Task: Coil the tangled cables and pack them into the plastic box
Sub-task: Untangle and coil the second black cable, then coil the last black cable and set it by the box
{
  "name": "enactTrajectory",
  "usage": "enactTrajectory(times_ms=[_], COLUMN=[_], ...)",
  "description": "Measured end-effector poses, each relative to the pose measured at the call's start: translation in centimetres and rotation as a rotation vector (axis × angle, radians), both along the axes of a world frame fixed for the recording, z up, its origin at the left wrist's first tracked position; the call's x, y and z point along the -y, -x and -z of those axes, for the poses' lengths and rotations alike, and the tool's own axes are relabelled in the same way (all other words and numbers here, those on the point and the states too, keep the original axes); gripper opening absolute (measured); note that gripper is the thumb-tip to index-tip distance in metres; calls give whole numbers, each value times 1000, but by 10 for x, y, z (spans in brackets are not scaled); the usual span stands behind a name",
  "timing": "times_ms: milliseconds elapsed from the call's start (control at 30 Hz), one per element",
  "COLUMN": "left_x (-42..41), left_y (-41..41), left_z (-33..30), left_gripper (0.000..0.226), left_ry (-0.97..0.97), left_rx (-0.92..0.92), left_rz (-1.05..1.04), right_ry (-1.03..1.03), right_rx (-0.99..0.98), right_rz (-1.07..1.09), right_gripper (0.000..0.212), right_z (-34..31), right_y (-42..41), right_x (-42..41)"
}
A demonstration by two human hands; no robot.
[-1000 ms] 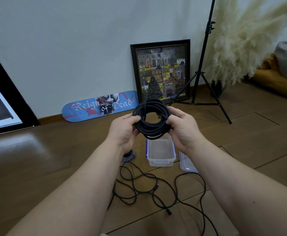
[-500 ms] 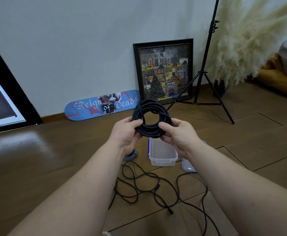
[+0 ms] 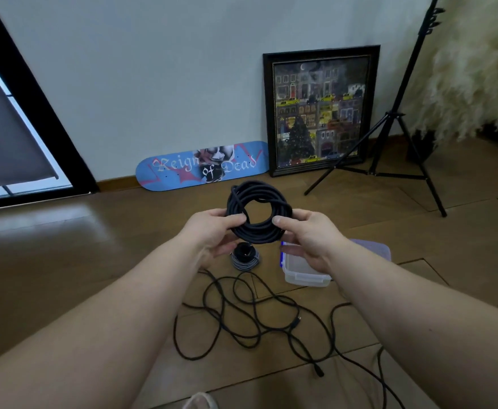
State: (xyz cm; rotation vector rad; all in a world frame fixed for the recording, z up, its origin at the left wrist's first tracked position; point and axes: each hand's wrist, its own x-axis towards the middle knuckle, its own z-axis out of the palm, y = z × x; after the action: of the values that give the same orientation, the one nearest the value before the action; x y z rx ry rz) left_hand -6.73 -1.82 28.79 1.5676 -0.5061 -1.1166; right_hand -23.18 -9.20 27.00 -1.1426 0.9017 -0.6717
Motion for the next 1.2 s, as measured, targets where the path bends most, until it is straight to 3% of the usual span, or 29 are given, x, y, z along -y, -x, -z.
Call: enactTrajectory(times_ms=[233,300,400,500,667,800,900,967,1133,1200], left_x=[22,37,60,77,97,100,98,97,94,97], left_y=[-45,-61,-91,-110,-115,-108,-103,-98,-71,-58], left_z=[97,128,174,224,298,337,344,344,351,357], left_gripper=[40,45,53,59,38,41,39,38,34,39], left_ry=[-103,-130,-165,-194,-215,-229,-218,-214,-243,-277], left_rx=[-135,-182,-213,-246,-237,-231,-239,-250,-272,-280], left_rz=[-97,-172,-272,-316,-332,-375,-413,-425,-354,-327], right_ry=[-194,-216,-65,80,200,327,385,229,-317,-424], right_rx=[-12,-50,-270,-504,-780,-942,-868,-742,-444,-348], right_rz=[38,25,-34,-137,-385,-523,-683,-699,-136,-7], right_gripper=[56,57,49,55,71,73,57,46,36,32], right_z=[98,130,181,240,316,356,367,371,360,358], right_y=[-49,-59,-78,-97,-113,-122,-131,-129,-99,-91], right_x=[28,42,66,89,109,107,89,76,81,82])
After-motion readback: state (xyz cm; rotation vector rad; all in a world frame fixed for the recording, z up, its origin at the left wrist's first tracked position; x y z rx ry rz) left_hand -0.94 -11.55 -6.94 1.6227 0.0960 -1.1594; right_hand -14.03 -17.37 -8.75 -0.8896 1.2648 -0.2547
